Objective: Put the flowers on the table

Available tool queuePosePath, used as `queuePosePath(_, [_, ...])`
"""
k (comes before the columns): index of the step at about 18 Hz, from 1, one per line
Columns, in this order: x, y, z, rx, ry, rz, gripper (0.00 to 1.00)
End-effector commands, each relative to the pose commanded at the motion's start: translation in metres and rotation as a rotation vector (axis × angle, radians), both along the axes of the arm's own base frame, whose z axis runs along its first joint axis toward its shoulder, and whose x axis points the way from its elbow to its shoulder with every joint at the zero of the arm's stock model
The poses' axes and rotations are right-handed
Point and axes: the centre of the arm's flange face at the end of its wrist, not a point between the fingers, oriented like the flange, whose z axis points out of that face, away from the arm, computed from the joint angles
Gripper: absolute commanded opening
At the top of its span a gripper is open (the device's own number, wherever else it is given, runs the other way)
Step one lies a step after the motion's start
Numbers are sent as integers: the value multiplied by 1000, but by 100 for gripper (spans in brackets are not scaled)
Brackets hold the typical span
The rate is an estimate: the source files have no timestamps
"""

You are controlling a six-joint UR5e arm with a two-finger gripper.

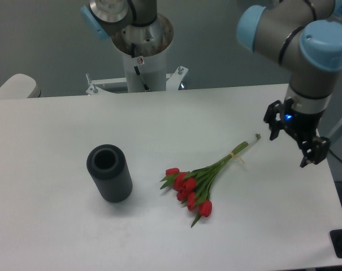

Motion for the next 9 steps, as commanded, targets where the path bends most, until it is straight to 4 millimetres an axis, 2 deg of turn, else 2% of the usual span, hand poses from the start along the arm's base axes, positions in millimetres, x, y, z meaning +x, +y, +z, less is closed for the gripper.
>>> queuePosePath(5, [-17, -4, -5, -4, 12, -27, 100])
queuePosePath(9, [-20, -5, -10, -4, 7, -24, 100])
